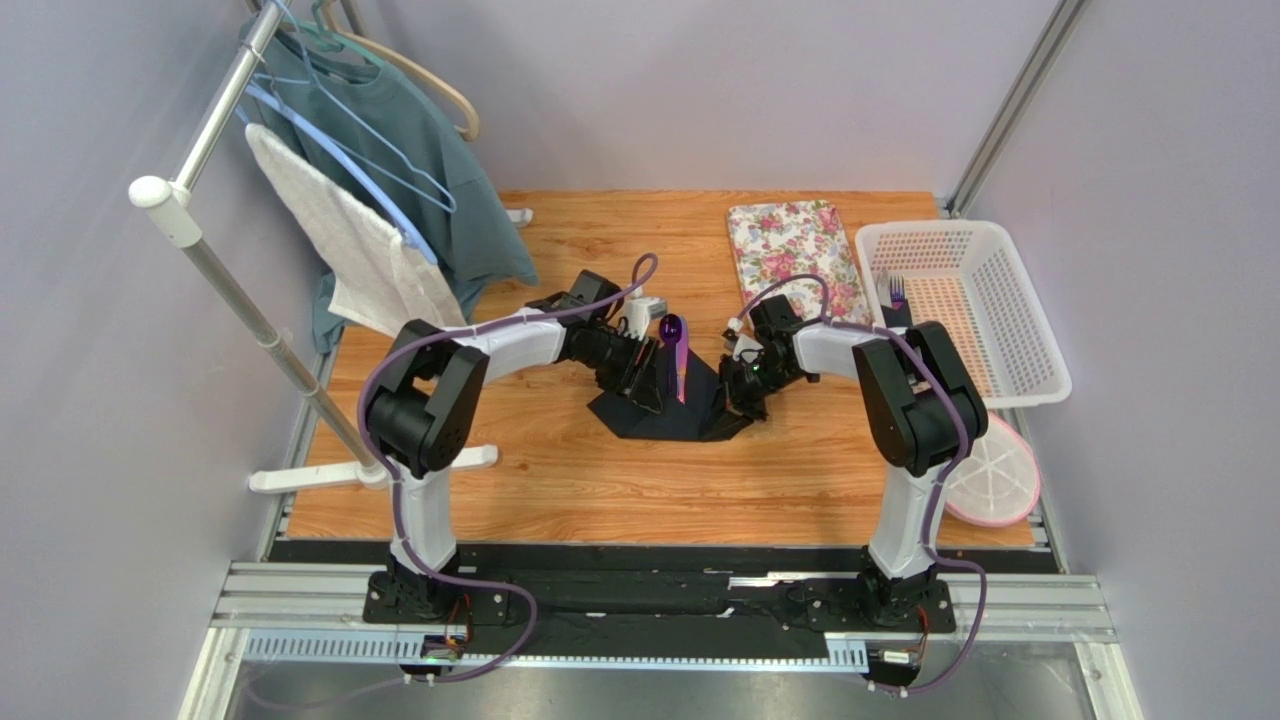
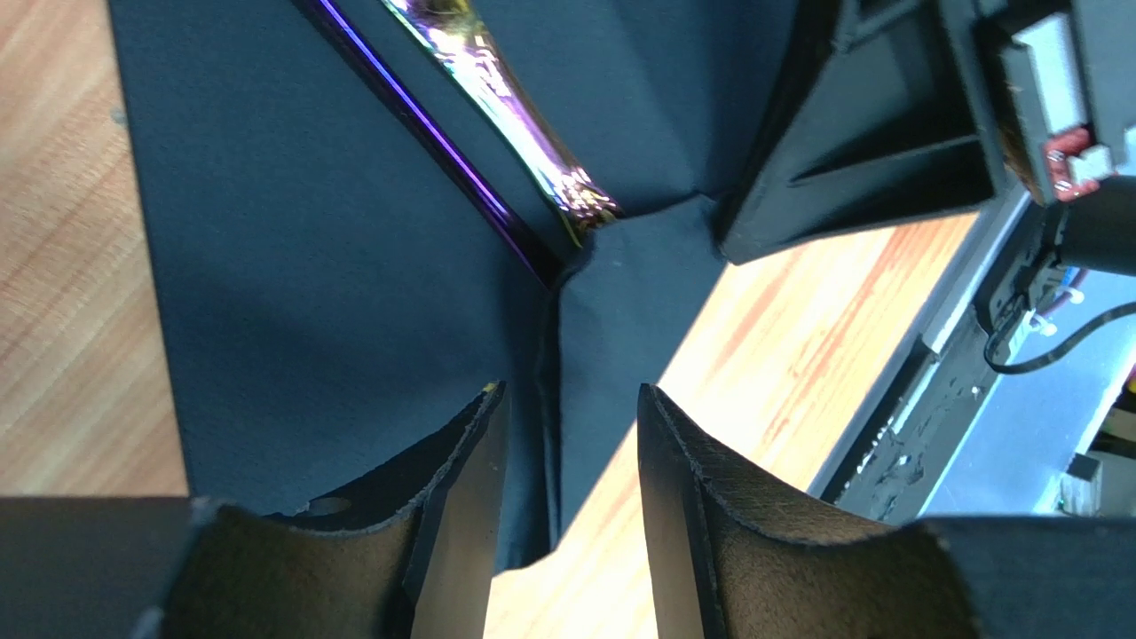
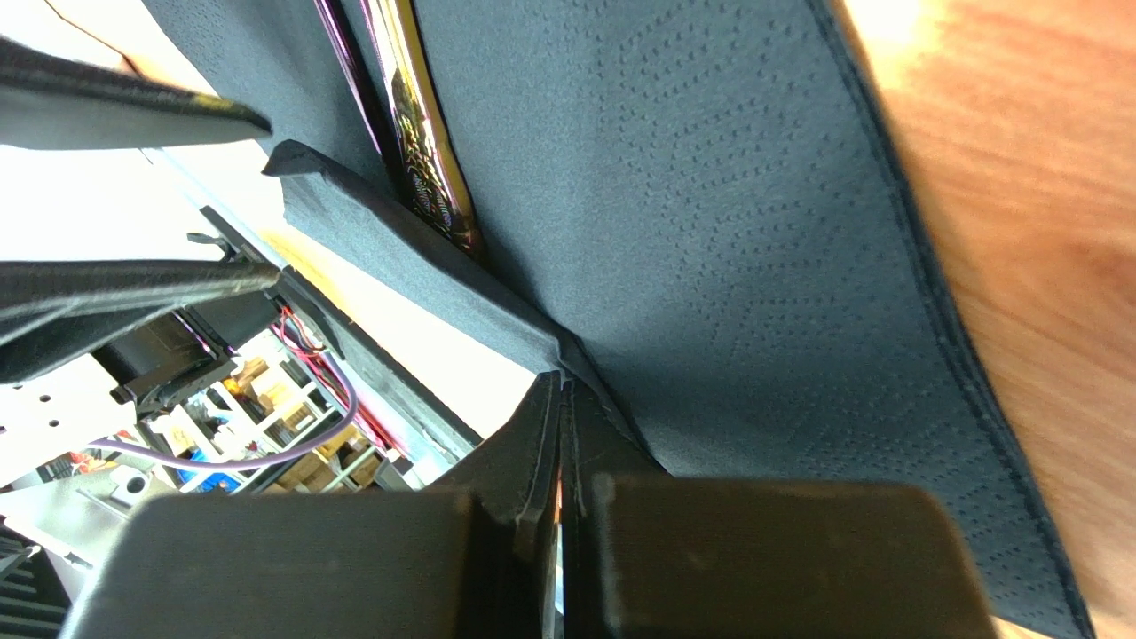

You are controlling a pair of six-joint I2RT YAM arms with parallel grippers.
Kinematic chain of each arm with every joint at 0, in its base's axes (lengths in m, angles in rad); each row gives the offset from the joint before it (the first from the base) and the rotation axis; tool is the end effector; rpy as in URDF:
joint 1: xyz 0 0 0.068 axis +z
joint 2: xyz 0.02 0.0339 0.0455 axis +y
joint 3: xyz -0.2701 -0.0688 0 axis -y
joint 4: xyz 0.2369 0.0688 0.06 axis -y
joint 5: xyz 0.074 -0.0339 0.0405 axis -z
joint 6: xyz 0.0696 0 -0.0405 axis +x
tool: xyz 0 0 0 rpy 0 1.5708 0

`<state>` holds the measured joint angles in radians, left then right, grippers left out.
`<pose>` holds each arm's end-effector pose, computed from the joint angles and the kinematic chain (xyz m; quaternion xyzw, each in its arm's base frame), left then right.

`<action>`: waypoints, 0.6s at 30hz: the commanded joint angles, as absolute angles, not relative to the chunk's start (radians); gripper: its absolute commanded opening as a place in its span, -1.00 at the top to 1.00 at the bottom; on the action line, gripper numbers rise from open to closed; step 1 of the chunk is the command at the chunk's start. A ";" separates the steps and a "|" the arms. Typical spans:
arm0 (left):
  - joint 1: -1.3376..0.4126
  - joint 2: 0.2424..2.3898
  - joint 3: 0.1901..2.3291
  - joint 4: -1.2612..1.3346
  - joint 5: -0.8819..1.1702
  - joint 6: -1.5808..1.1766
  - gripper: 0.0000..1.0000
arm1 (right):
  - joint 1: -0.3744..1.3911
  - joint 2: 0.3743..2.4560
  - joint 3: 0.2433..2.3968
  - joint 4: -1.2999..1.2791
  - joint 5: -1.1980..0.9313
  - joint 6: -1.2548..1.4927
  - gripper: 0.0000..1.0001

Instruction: Place the utensils on the paper napkin and roll it up

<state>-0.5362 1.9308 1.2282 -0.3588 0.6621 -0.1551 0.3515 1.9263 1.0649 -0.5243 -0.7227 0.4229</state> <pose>0.3199 -0.2399 0.1465 0.2537 0.8831 -0.3767 0.1176 0.3006 0.1593 0.1020 -0.0006 -0.9320 -0.3586 0.0529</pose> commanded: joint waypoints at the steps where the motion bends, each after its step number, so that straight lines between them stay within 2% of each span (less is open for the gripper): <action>1: -0.538 1.951 1.276 -0.361 0.664 -0.169 0.02 | 0.362 1.910 1.055 -0.512 -0.649 0.413 1.00; 7: -0.538 1.967 1.276 -0.344 0.709 -0.183 0.05 | 0.362 1.911 1.057 -0.512 -0.647 0.410 1.00; 13: -0.538 1.976 1.279 -0.327 0.735 -0.187 0.29 | 0.365 1.905 1.060 -0.512 -0.655 0.410 1.00; 14: -0.538 1.980 1.279 -0.322 0.735 -0.190 0.38 | 0.365 1.902 1.060 -0.511 -0.660 0.410 1.00; 18: -0.538 1.990 1.292 -0.319 0.746 -0.192 0.50 | 0.367 1.891 1.060 -0.511 -0.670 0.411 0.96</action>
<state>-0.5362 1.9781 1.2465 -0.3523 0.7082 -0.1806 0.3534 1.9228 1.0649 -0.5243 -0.7219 0.4225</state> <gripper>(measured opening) 0.273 0.007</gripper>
